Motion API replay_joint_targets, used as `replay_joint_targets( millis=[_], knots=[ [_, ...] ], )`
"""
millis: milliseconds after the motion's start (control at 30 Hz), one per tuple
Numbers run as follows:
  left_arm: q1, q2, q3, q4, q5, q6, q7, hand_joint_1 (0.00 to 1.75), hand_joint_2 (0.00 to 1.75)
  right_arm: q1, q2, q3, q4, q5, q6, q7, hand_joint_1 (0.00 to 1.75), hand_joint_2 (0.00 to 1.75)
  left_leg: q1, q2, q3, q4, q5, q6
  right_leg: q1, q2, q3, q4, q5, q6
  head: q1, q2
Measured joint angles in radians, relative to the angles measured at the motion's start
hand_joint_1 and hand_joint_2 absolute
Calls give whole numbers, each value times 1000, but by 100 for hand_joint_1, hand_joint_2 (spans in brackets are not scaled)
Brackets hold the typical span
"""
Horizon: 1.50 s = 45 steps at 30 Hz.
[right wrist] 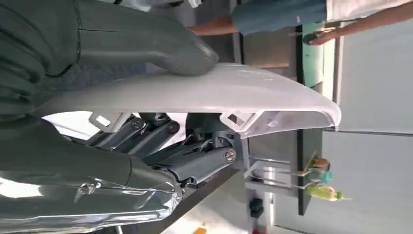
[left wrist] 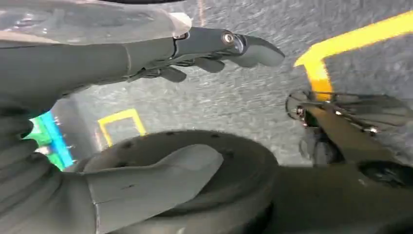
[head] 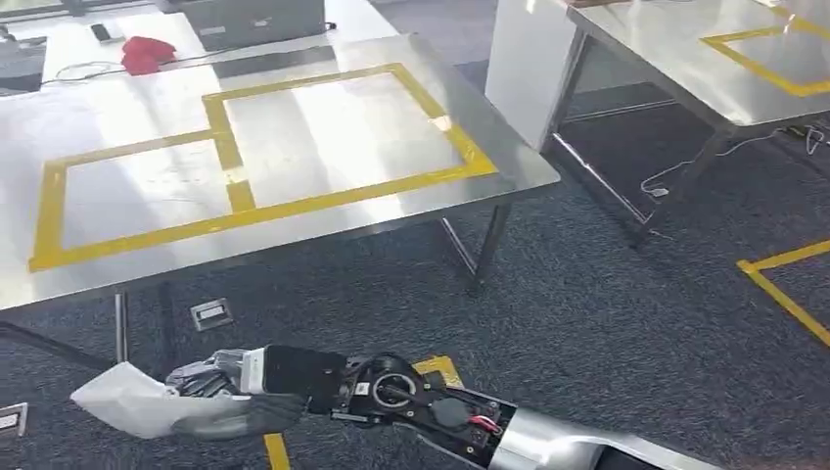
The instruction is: Take the parts from the cabinet and place them on the table.
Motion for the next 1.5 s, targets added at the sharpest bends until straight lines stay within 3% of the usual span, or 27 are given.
replay_joint_targets(
  millis=[33,100,133,167,233,300,333,367,467,533,600,633,667,767,800,833,867,900,967,1000,1033,1133,1167,1233,1267,1300,1500],
  knots=[
    [1,3,0,0,0,0,0,0,175,0,0,2,0,0,-1,0,175,175,10,6,11,-51,45,-15,-10,-6,7,4,-8,10,0,0],
    [3,7,0,0,0,1,0,0,175,0,0,2,0,0,-1,0,175,175,28,30,82,-236,163,-39,-30,-21,22,16,-28,31,-1,0],
    [3,2,0,0,0,1,-1,0,175,-1,0,2,0,1,-1,0,175,175,36,69,107,-316,200,-56,-26,-29,23,28,-42,47,-2,0],
    [-2,2,0,0,0,1,-1,0,175,-1,0,2,0,1,-1,0,175,175,25,73,99,-314,140,-32,-25,-35,24,39,-51,57,-10,0],
    [-7,3,0,0,0,0,-1,0,175,-1,0,1,-2,2,-3,1,175,175,21,61,86,-292,163,15,-17,-55,22,38,-69,70,-1,0],
    [-4,4,0,0,0,0,-1,0,175,-2,1,1,-4,2,-4,0,175,175,23,37,84,-279,155,35,-25,-67,32,43,-82,78,1,0],
    [-4,4,0,0,0,1,-1,0,175,-2,1,2,-7,4,-4,1,175,175,22,28,85,-279,153,41,-29,-27,27,69,-107,78,7,0],
    [-4,5,0,0,0,1,-1,0,175,-3,1,0,-10,4,-4,0,175,175,18,19,87,-280,153,47,-25,2,-8,143,-150,74,8,0],
    [-4,5,0,0,0,1,-1,0,175,-1,0,0,-9,4,-3,0,175,175,3,-11,88,-281,149,63,-8,16,-150,399,-242,61,9,0],
    [-4,5,0,0,0,0,-1,0,175,0,-1,0,-9,4,-2,0,175,175,-9,-42,94,-281,146,67,3,21,-168,389,-196,42,9,0],
    [-4,5,0,0,0,0,-1,0,175,-1,-1,-1,-9,4,0,0,175,175,-19,-71,103,-281,144,70,17,40,-109,224,-88,13,9,0],
    [-4,3,0,0,0,0,-1,0,175,-1,-1,-1,-9,4,2,0,175,175,-19,-83,106,-283,143,71,24,79,-75,131,-37,-4,9,0],
    [-6,0,0,0,0,0,0,0,175,-1,-1,-2,-9,4,2,0,175,175,-22,-92,103,-279,142,69,26,125,-64,93,-34,-17,8,0],
    [-2,3,0,0,3,0,0,0,175,-2,0,-2,-9,4,6,-1,175,175,-15,-123,96,-286,146,60,31,88,-61,84,-30,-9,13,0],
    [0,6,0,0,3,0,0,0,175,-2,3,-2,-10,4,6,-1,175,175,-23,-135,97,-289,148,54,20,75,-52,67,-23,-7,13,0],
    [3,10,0,0,3,0,1,0,175,-3,5,-1,-11,4,6,-1,175,175,-21,-104,97,-277,140,56,13,59,-42,52,-16,-1,15,0],
    [1,8,0,0,5,0,2,0,175,-4,6,-2,-11,4,6,-2,175,175,-25,-50,76,-234,108,48,12,51,-36,45,-15,-5,11,0],
    [-3,7,0,0,6,0,3,0,175,-7,6,-2,-11,2,6,-4,175,175,-21,-23,38,-161,67,40,11,37,-35,44,-15,-6,10,0],
    [-5,9,0,0,6,1,3,0,175,-3,4,-3,-8,0,5,-3,175,175,-10,0,-42,-1,0,25,12,14,-35,45,-19,-5,8,0],
    [-4,9,0,0,6,1,3,0,175,-2,3,-3,-8,-2,5,-3,175,175,-5,5,-60,37,-6,19,11,6,-36,45,-20,-4,9,0],
    [-3,11,0,0,6,1,3,0,175,-2,3,-3,-8,-9,6,-6,175,175,2,8,-48,15,15,13,10,0,-36,46,-21,-1,9,0],
    [-3,14,0,0,7,2,2,0,175,-4,3,-7,-8,-17,6,-11,175,175,12,19,94,-239,132,1,4,-6,-34,59,-33,15,8,0],
    [-4,11,0,0,7,2,2,0,175,-5,3,-8,-8,-17,5,-11,175,175,9,30,117,-281,125,4,12,-7,-38,68,-40,26,7,0],
    [-4,11,0,0,7,2,1,0,175,-6,3,-9,-8,-17,5,-12,175,175,13,19,114,-284,129,31,16,-6,-40,73,-47,28,13,0],
    [-4,10,0,0,8,2,2,0,175,-6,3,-9,-8,-17,5,-12,175,175,10,19,116,-282,127,30,16,-6,-38,73,-50,6,13,0],
    [-4,10,0,0,8,2,2,0,175,-6,2,-9,-8,-17,5,-12,175,175,8,19,116,-282,127,30,16,-5,-38,73,-47,-1,14,0],
    [-3,10,0,0,8,2,2,0,175,-6,2,-11,-8,-18,2,-13,175,175,0,18,116,-281,123,44,11,-5,-31,62,-41,7,14,0]
  ],
)
